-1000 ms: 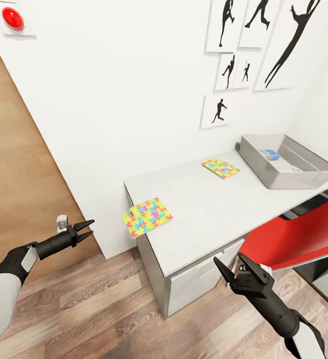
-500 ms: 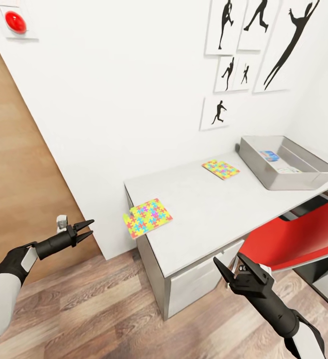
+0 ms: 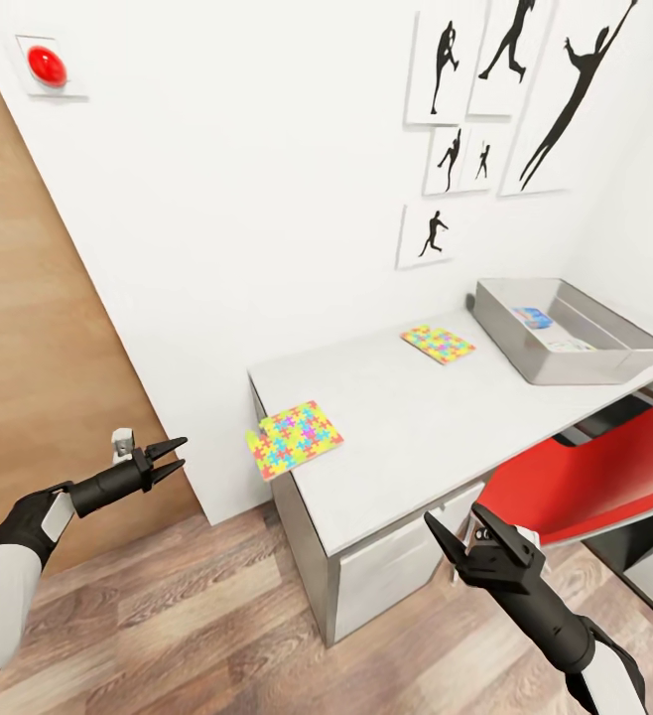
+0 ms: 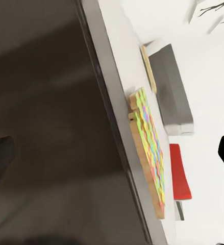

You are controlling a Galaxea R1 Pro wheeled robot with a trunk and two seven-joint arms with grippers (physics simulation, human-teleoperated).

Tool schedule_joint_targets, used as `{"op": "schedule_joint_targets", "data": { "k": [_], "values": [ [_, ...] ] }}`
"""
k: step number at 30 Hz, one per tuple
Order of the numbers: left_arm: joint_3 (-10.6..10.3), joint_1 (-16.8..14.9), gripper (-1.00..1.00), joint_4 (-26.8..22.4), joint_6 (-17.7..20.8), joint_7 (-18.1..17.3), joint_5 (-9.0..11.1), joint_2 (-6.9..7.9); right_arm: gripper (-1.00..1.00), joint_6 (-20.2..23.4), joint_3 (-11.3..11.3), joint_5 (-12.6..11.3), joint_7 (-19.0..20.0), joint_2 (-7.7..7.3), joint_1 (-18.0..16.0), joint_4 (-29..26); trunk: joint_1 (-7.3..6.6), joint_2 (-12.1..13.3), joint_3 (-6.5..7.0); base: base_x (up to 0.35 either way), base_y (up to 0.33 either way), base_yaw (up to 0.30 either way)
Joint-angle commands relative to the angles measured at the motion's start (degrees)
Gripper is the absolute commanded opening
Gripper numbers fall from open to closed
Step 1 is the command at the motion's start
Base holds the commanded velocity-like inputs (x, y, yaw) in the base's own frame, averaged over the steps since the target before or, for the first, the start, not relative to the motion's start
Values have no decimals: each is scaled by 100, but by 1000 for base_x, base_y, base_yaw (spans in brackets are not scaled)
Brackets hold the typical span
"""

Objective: Put all the toys in the child's room - the three board games (two on the bed and one on the table), the two jigsaw puzzles on the table, and the tennis ball on the table - inside the toy box on the table in the child's room.

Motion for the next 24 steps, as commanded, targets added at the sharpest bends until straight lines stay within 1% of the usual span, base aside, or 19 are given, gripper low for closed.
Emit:
{"op": "schedule_joint_targets", "data": {
  "k": [1,24],
  "values": [
    [19,-4,100,2,59,-17,-5,-2,100,19,-5,10,18,2,-4,0,0,-2,5,0,0,0],
    [19,-4,100,2,59,-17,-14,-6,100,14,5,12,18,8,-4,0,0,-2,225,0,0,0]
  ]
}}
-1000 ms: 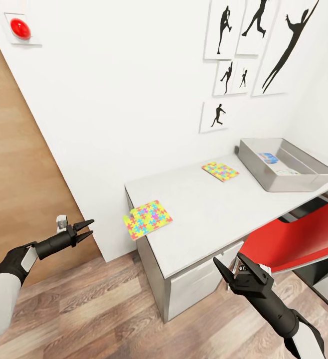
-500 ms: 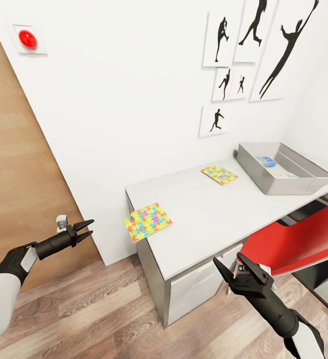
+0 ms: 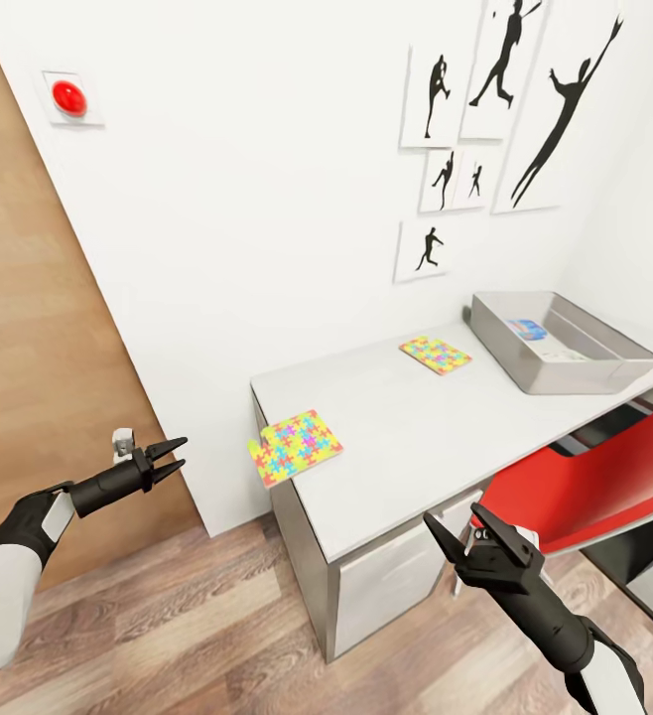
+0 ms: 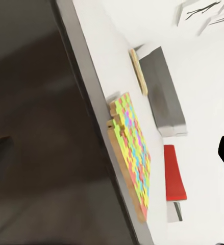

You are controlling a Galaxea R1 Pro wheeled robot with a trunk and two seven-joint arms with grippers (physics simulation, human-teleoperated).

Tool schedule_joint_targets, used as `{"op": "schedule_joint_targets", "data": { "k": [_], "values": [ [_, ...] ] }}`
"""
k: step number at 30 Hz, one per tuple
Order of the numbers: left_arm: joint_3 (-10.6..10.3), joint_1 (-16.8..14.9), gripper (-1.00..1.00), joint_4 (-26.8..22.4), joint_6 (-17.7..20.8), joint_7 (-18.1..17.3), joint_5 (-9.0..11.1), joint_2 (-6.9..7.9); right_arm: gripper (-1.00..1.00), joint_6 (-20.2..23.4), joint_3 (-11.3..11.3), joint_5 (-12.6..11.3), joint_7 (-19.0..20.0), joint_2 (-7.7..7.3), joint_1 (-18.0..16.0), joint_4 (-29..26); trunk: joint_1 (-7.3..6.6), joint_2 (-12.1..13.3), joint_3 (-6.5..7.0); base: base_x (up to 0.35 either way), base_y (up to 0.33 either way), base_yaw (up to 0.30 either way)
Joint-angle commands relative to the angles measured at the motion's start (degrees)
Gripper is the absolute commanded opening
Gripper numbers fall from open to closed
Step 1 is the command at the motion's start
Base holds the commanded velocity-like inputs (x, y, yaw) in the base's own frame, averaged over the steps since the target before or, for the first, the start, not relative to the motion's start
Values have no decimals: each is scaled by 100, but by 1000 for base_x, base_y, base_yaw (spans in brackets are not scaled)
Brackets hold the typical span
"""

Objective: Put all the toys in the child's room - the three board games (two on the bed and one on the table), the two jigsaw puzzles on the table, and the tennis ball on the table - inside the toy box on the table in the child's room.

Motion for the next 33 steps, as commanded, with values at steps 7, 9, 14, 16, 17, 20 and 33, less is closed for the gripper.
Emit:
{"op": "schedule_joint_targets", "data": {
  "k": [7,9,14,16,17,20,33],
  "values": [
    [20,-4,100,2,59,-17,-6,-2,100,18,-6,18,18,3,-4,0,0,-2,62,0,0,0],
    [20,-4,100,2,59,-17,-6,-6,100,18,-6,18,18,7,-4,0,0,-2,81,0,0,0],
    [20,-4,100,2,59,-17,-8,-9,100,18,-6,18,16,11,-4,0,0,-2,129,0,0,0],
    [20,-4,100,2,59,-17,-7,-9,100,18,-6,18,15,12,-4,0,0,-2,148,0,0,0],
    [20,-4,100,2,59,-17,-7,-9,100,18,-6,18,16,12,-4,0,0,-2,158,0,0,0],
    [20,-4,100,2,59,-16,-11,-10,100,18,-6,18,17,33,-4,0,0,-2,186,0,0,0],
    [20,-4,100,2,59,-12,-15,-13,100,18,-6,20,11,81,-4,0,0,-2,311,0,0,0]
  ]
}}
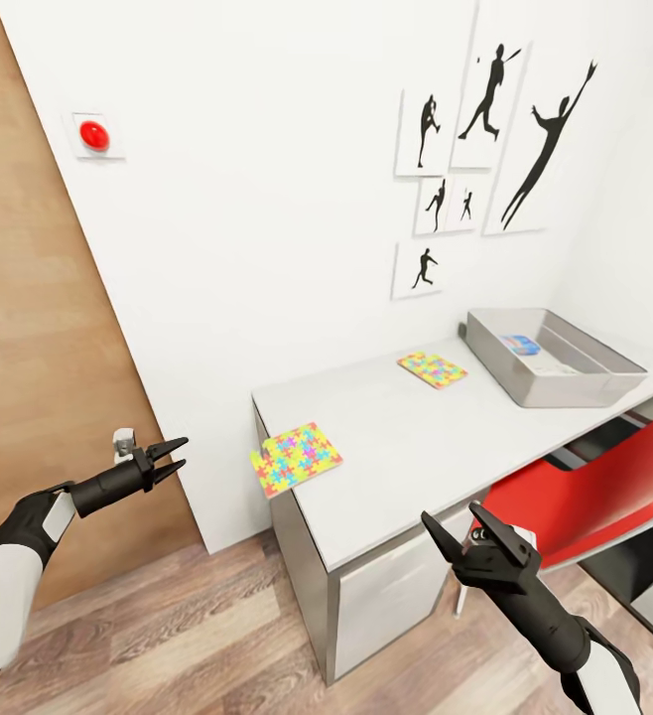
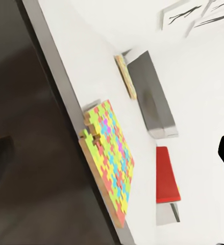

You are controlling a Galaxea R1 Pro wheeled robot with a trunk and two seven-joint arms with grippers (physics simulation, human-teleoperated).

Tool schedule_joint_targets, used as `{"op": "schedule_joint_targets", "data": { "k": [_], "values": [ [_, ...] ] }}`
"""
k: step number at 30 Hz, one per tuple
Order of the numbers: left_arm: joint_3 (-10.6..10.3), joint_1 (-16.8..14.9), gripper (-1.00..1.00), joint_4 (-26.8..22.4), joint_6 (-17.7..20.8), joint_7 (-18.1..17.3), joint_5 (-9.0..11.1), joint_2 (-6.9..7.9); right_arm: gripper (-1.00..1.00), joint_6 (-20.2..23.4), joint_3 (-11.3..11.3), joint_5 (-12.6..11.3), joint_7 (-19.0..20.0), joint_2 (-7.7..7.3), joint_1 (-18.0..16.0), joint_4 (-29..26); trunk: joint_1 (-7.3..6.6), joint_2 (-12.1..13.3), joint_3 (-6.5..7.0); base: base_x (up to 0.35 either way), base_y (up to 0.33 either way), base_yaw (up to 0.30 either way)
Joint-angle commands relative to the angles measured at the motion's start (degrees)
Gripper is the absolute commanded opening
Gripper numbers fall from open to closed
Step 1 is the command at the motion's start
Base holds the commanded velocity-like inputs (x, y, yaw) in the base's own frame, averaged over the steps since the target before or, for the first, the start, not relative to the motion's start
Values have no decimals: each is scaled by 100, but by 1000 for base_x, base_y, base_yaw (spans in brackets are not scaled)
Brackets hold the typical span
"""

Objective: Put all the toys in the child's room - the three board games (two on the bed and one on the table), the two jigsaw puzzles on the table, and the tennis ball on the table - inside the toy box on the table in the child's room.

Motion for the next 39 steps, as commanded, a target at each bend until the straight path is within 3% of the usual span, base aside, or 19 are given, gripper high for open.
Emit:
{"op": "schedule_joint_targets", "data": {
  "k": [1,39],
  "values": [
    [20,-5,100,2,59,-18,-7,0,100,20,-10,15,19,5,-4,-1,0,-3,5,0,0,0],
    [20,-5,100,2,59,-14,-5,-6,100,12,-9,22,9,11,-4,0,0,-3,368,0,0,0]
  ]
}}
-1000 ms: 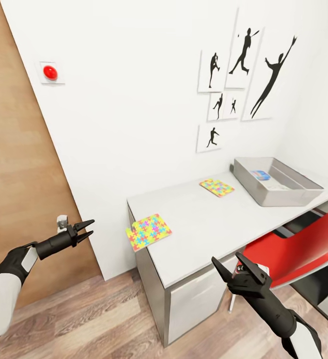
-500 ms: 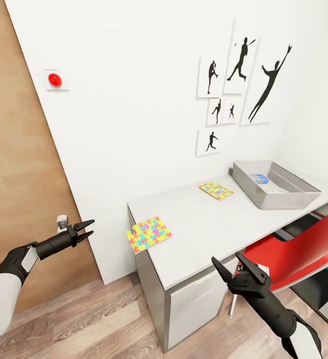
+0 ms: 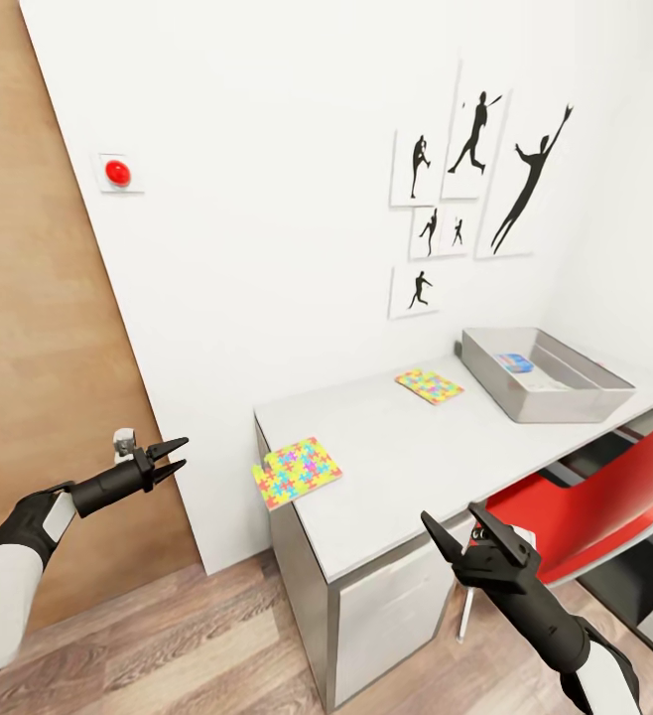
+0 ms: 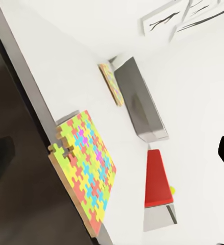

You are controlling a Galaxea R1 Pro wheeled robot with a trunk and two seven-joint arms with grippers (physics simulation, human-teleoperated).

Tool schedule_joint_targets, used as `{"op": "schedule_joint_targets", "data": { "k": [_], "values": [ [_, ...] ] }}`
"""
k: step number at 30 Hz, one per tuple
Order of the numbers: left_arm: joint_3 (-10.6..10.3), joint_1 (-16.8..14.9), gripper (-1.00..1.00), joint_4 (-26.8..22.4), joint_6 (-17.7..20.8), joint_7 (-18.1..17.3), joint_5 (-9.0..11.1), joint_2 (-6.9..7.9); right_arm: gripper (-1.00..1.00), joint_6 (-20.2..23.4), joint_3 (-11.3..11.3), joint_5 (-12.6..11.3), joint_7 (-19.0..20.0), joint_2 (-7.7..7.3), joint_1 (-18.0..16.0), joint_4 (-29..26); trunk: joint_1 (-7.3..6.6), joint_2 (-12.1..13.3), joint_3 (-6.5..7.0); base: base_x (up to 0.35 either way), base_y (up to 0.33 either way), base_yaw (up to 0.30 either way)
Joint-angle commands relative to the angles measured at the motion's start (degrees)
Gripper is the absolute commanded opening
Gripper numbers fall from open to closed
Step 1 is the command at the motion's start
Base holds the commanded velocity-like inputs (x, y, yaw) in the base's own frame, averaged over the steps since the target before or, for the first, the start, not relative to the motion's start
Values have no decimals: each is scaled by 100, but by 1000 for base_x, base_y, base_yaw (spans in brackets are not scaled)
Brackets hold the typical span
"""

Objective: Put all the toys in the child's room - the three board games (two on the bed and one on the table), the two jigsaw puzzles on the table, and the tennis ball on the table - inside the toy box on the table in the child's room.

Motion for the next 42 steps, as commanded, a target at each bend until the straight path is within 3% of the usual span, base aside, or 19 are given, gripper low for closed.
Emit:
{"op": "schedule_joint_targets", "data": {
  "k": [1,36,42],
  "values": [
    [20,-5,100,2,59,-17,-7,-1,100,20,-10,15,19,6,-4,0,0,-3,4,0,0,0],
    [16,-5,100,2,50,-17,-9,-1,100,-65,-3,7,17,5,-4,0,0,-3,338,0,0,0],
    [16,-5,100,2,50,-17,-8,-1,100,-127,-1,-5,18,1,-4,0,132,-244,288,0,0,0]
  ]
}}
